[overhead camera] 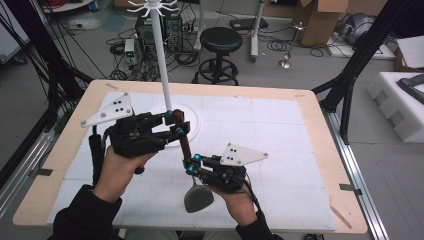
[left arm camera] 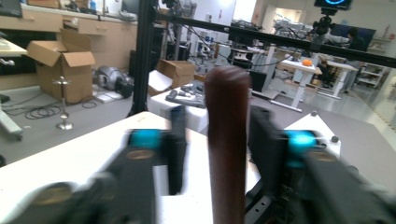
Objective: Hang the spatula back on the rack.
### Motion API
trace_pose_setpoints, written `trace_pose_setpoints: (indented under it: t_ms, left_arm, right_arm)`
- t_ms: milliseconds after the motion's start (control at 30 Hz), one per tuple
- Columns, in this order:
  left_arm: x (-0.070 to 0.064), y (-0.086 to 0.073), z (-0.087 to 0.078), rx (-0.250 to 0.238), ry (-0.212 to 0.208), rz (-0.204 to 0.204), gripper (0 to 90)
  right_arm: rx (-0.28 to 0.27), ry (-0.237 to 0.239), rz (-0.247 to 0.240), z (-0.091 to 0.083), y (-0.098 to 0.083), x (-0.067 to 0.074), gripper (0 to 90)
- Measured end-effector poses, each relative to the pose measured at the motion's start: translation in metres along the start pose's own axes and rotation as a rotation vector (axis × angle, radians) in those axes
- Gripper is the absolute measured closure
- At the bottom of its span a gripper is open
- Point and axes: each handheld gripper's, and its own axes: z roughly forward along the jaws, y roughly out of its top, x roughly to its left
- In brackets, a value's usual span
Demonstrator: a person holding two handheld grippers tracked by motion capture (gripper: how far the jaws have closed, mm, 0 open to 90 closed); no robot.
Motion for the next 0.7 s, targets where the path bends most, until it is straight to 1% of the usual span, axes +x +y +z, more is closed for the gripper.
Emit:
trace_pose_setpoints:
  t_ms: [33,100,133,167,200,233,267,300,333,367,400,467,500,533,567,633,700]
  left_arm:
    - [0.0,0.0,0.0,-0.002,-0.004,-0.004,71.8]
    - [0.0,0.0,0.0,0.0,-0.035,-0.024,72.5]
    - [0.0,0.0,0.0,0.001,-0.051,-0.027,72.7]
    - [-0.001,0.0,0.0,0.005,-0.062,-0.024,72.8]
    - [-0.002,0.0,0.0,0.012,-0.075,-0.017,72.9]
    - [-0.002,-0.001,0.0,0.019,-0.085,-0.008,72.9]
    - [-0.003,-0.001,0.0,0.026,-0.097,0.007,72.9]
    - [-0.004,-0.001,-0.001,0.03,-0.107,0.017,73.0]
    - [-0.005,-0.002,-0.001,0.026,-0.13,0.03,73.0]
    - [-0.005,-0.002,-0.002,0.022,-0.148,0.031,73.0]
    - [-0.006,-0.002,-0.003,0.017,-0.166,0.033,73.0]
    - [-0.006,-0.001,-0.005,0.018,-0.194,0.036,73.0]
    - [-0.006,-0.001,-0.005,0.018,-0.208,0.035,73.0]
    - [-0.006,-0.001,-0.006,0.017,-0.216,0.034,73.0]
    - [-0.006,-0.001,-0.006,0.015,-0.225,0.034,73.0]
    - [-0.006,-0.001,-0.007,0.007,-0.237,0.041,73.0]
    - [-0.007,-0.001,-0.007,0.009,-0.25,0.044,73.0]
  right_arm:
    - [0.002,0.007,0.014,-0.001,0.0,0.0,84.5]
    - [-0.002,0.014,0.001,-0.002,0.0,-0.001,84.4]
    - [-0.001,0.037,0.006,-0.002,0.0,-0.003,83.4]
    - [0.004,0.078,0.018,-0.003,0.0,-0.005,79.2]
    - [-0.012,0.124,0.014,-0.004,0.001,-0.007,67.1]
    - [-0.022,0.149,0.004,-0.005,0.003,-0.008,58.2]
    - [-0.017,0.197,0.004,-0.006,0.005,-0.011,53.4]
    - [-0.021,0.235,0.003,-0.008,0.008,-0.014,51.5]
    - [-0.033,0.255,-0.002,-0.009,0.009,-0.016,50.0]
    - [-0.041,0.29,0.003,-0.011,0.012,-0.02,47.3]
    - [-0.047,0.308,0.015,-0.011,0.014,-0.023,44.0]
    - [-0.05,0.342,0.029,-0.011,0.018,-0.029,43.9]
    - [-0.054,0.371,0.038,-0.011,0.019,-0.032,46.3]
    - [-0.067,0.413,0.05,-0.009,0.021,-0.034,50.4]
    - [-0.077,0.448,0.059,-0.008,0.022,-0.036,52.7]
    - [-0.073,0.495,0.067,-0.005,0.024,-0.038,56.2]
    - [-0.057,0.519,0.065,0.0,0.026,-0.037,60.3]
